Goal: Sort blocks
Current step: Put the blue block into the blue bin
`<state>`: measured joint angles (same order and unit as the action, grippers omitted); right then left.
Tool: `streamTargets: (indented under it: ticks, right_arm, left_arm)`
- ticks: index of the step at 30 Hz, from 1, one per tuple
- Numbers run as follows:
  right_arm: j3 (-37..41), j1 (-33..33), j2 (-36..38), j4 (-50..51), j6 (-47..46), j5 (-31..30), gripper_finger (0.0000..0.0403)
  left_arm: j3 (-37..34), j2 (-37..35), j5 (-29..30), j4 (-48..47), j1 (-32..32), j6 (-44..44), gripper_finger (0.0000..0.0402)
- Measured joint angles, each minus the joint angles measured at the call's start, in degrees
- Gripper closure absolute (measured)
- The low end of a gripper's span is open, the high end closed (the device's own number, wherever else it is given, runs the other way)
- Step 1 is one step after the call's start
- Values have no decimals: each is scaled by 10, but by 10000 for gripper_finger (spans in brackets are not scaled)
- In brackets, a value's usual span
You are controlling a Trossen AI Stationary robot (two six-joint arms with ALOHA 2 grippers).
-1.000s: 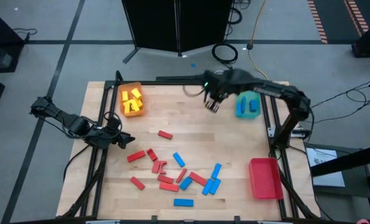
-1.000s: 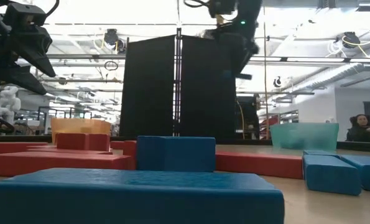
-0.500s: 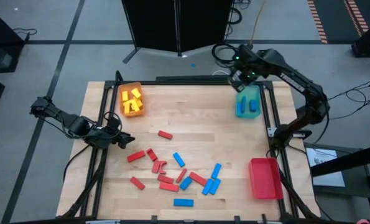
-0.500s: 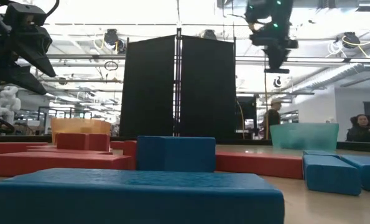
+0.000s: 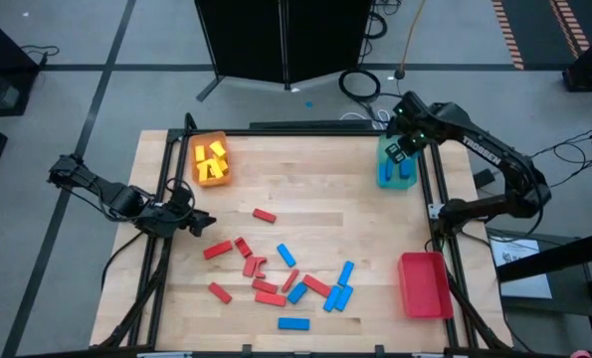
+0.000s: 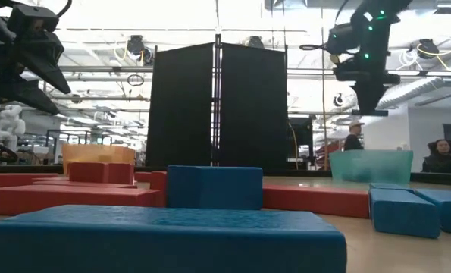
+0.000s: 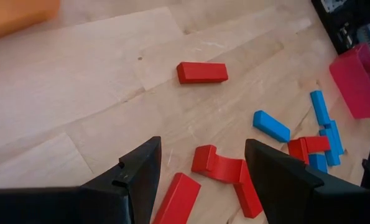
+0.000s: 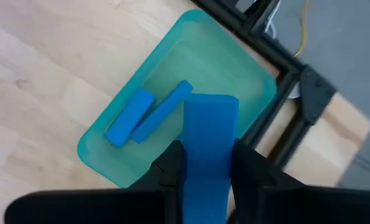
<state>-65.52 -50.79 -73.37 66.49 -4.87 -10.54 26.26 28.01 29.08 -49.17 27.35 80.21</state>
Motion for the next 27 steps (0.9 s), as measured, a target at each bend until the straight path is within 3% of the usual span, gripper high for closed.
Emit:
streamTargets:
  ticks: [9, 13, 18, 27]
  right_arm:
    - [84, -37, 6, -73, -15, 42, 342]
    - [105, -39, 6, -103, -15, 92, 342]
    - [113, -40, 5, -113, -32, 96, 342]
    - [113, -40, 4, -120, -34, 93, 225]
  left_arm:
    - [0, 0, 1, 0, 0, 3, 174]
    - [0, 0, 4, -2, 0, 4, 174]
    - [0, 0, 6, -3, 0, 4, 174]
    - [0, 0, 10, -3, 0, 5, 174]
